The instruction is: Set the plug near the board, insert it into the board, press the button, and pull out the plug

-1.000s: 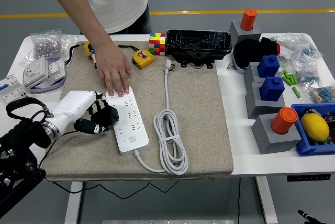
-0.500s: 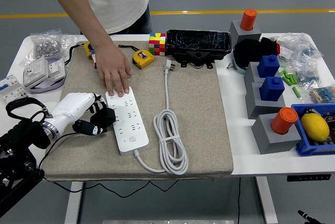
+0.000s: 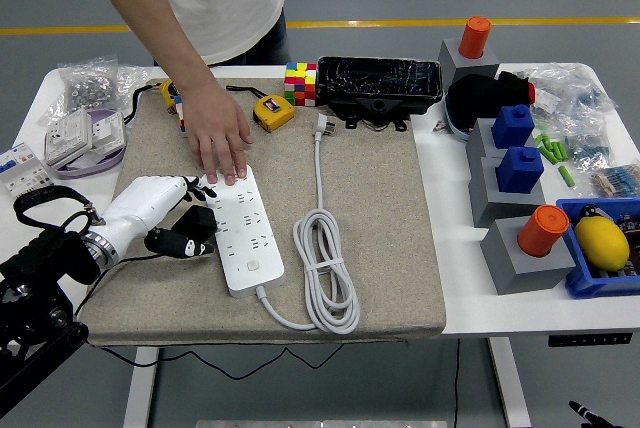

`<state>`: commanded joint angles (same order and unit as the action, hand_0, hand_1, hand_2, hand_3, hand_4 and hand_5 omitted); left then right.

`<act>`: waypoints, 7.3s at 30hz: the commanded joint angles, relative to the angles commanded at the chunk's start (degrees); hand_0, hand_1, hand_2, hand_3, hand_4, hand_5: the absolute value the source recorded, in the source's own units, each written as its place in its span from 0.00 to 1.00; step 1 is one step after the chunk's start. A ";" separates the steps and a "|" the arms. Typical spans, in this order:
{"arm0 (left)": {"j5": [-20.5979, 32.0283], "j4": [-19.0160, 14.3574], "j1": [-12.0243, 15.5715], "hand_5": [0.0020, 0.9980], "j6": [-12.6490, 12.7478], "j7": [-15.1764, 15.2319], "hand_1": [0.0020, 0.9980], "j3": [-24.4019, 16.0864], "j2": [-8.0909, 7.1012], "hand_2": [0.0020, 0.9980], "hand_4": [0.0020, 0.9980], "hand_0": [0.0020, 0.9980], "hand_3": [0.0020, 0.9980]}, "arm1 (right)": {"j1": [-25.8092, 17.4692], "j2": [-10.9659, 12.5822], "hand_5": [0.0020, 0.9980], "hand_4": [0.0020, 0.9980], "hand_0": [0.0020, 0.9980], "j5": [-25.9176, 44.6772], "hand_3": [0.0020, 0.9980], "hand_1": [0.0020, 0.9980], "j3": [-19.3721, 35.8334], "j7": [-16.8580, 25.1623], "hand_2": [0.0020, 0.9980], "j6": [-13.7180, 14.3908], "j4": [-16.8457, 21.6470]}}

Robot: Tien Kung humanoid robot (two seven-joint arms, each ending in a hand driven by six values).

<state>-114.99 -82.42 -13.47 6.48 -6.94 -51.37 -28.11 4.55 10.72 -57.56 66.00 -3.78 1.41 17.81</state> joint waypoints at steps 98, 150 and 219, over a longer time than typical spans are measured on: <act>2.43 2.68 -2.96 0.01 0.20 0.16 0.52 1.89 0.99 0.56 0.96 0.41 0.59 | 0.11 -0.14 0.56 1.00 0.66 0.18 0.59 0.67 -0.38 0.26 0.68 0.09 0.47; 6.94 -6.14 15.71 0.60 17.22 7.24 0.79 -1.39 0.06 0.77 0.90 0.75 0.75 | -0.27 0.10 0.57 1.00 0.66 -0.57 0.59 0.67 0.18 0.77 0.67 0.37 0.93; 7.97 -19.51 14.59 0.40 -2.94 -14.38 0.23 -2.35 -4.80 0.26 0.81 0.23 0.67 | -1.23 0.88 0.56 1.00 0.66 -1.21 0.58 0.67 1.45 0.92 0.67 0.53 1.38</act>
<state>-107.02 -101.93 1.12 3.54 -21.32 -53.72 -32.91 3.32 11.60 -58.77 67.45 -2.85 1.94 19.18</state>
